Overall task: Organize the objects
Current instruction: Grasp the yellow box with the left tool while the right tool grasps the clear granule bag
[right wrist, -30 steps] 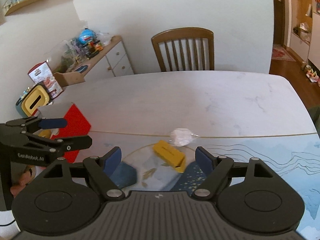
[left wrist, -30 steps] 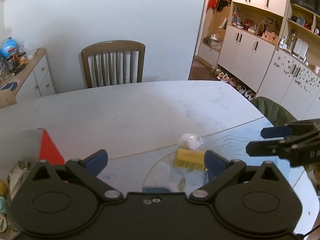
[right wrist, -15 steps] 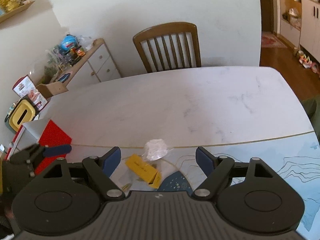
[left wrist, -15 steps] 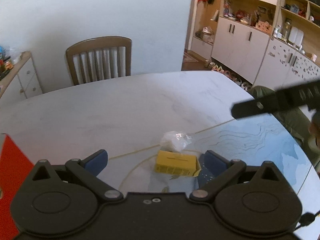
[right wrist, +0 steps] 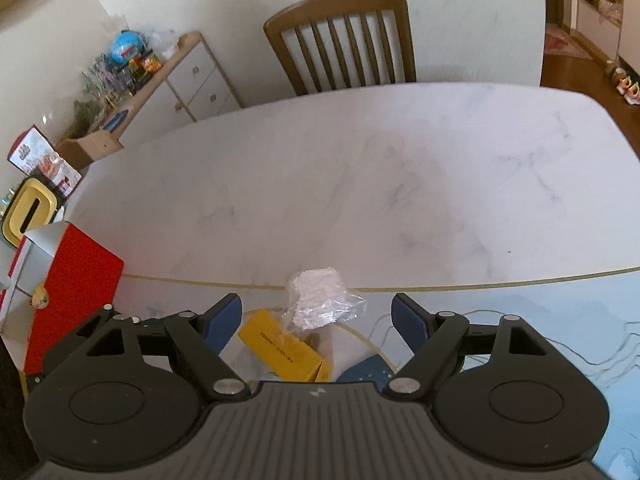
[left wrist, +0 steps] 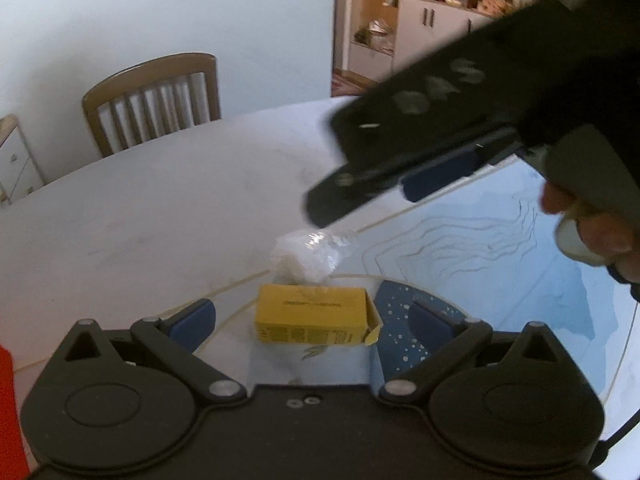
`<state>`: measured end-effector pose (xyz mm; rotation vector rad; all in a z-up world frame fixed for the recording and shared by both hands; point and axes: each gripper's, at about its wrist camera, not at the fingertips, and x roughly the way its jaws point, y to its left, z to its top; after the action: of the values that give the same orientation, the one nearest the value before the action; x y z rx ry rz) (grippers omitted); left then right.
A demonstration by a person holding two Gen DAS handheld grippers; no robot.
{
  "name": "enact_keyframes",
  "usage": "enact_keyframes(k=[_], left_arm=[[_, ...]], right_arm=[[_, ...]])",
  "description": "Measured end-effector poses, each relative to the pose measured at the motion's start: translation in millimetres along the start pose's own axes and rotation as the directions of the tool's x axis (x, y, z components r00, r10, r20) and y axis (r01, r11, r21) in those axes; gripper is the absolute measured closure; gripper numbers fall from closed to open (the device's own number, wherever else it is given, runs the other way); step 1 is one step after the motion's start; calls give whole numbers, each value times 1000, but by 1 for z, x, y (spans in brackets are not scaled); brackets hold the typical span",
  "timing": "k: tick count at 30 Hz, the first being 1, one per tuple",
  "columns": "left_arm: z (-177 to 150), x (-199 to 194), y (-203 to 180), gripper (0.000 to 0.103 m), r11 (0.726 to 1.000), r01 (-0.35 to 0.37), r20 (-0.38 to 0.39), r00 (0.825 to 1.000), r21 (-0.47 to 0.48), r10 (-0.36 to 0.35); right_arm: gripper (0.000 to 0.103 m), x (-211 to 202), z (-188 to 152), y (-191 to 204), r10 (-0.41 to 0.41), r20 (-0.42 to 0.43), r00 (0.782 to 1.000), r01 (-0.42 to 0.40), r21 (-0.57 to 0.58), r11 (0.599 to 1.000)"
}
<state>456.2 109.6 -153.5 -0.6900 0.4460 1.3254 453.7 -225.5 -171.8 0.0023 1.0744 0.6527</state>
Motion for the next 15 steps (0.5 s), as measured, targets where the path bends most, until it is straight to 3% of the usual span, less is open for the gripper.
enact_keyframes(k=[15], left_arm=[[-3, 30, -8, 4, 999, -18, -33, 999, 42, 19]], right_arm=[[21, 57, 15, 0, -20, -101, 995, 20, 4, 1000]])
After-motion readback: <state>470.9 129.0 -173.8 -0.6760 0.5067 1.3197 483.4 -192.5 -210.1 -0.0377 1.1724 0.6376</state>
